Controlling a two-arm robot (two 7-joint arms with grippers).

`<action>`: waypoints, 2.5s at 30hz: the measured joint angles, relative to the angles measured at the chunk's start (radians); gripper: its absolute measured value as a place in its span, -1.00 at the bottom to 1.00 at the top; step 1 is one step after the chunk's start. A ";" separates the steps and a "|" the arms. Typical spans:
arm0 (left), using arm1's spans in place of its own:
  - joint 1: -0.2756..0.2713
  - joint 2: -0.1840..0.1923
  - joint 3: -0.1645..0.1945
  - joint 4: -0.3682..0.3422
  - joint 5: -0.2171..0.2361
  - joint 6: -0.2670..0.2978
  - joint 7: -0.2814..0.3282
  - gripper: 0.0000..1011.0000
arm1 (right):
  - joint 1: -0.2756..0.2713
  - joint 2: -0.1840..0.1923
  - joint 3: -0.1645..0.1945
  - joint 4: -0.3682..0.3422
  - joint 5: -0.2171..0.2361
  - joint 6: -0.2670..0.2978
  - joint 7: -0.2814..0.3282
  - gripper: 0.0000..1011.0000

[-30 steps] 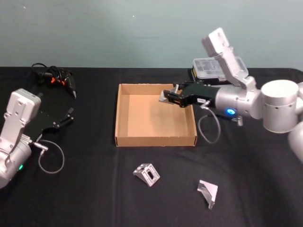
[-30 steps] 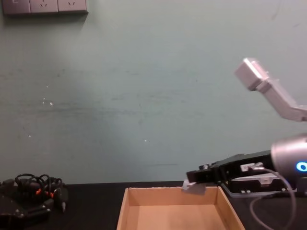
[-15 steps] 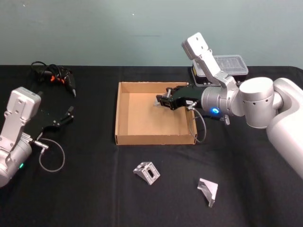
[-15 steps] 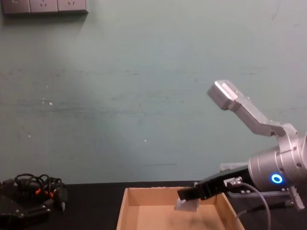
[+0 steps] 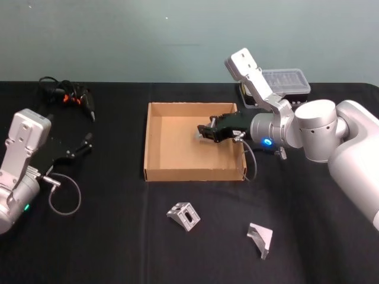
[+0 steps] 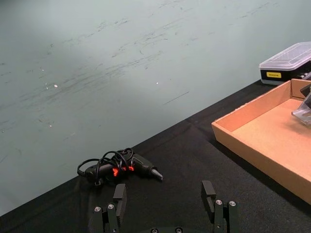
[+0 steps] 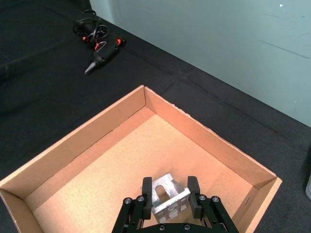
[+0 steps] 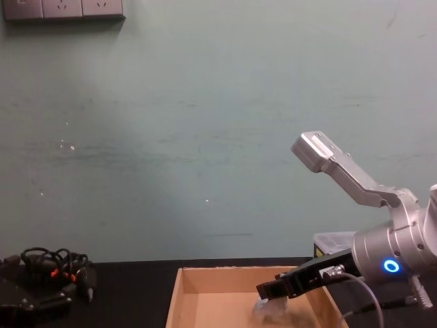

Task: Use one hand to pick up the angle iron from the table and place it into the box.

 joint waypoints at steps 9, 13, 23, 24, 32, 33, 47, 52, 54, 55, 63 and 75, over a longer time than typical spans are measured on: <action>0.000 0.000 0.000 0.000 0.000 0.000 0.000 1.00 | 0.009 -0.011 0.003 0.023 -0.013 -0.010 0.021 -0.13; 0.000 0.000 0.000 0.000 0.000 0.000 0.000 1.00 | 0.009 -0.011 0.003 0.021 -0.013 -0.010 0.020 -0.13; 0.000 0.000 0.000 0.000 0.000 0.000 0.000 1.00 | 0.007 -0.009 0.003 0.018 -0.012 -0.009 0.018 0.22; 0.000 0.000 0.000 0.000 0.000 0.000 0.000 1.00 | 0.007 -0.009 0.003 0.018 -0.012 -0.009 0.018 0.24; 0.000 0.000 0.000 0.000 0.000 0.000 0.000 1.00 | 0.006 -0.009 0.003 0.017 -0.011 -0.009 0.017 0.74; 0.000 0.000 0.000 0.000 0.000 0.000 0.000 1.00 | 0.006 -0.009 0.003 0.017 -0.011 -0.008 0.017 0.81; 0.000 0.000 0.000 0.000 0.000 0.000 0.000 1.00 | 0.000 -0.006 0.006 0.009 -0.011 -0.010 0.020 0.98; 0.000 0.000 0.000 0.000 0.000 0.000 0.000 1.00 | -0.024 0.010 0.026 -0.035 -0.010 -0.014 0.030 0.98; 0.000 0.000 0.000 0.000 0.000 0.000 0.000 1.00 | -0.035 0.018 0.032 -0.058 -0.008 -0.014 0.032 0.98; 0.000 0.000 0.000 0.000 0.000 0.000 0.000 1.00 | -0.047 0.029 0.037 -0.084 -0.006 -0.013 0.035 0.98; 0.000 0.000 0.000 0.000 0.000 0.000 0.000 1.00 | -0.141 0.109 0.075 -0.271 0.031 0.001 0.046 0.98; 0.000 0.000 0.000 0.000 0.000 0.000 0.000 1.00 | -0.335 0.255 0.152 -0.585 0.141 0.067 0.030 0.98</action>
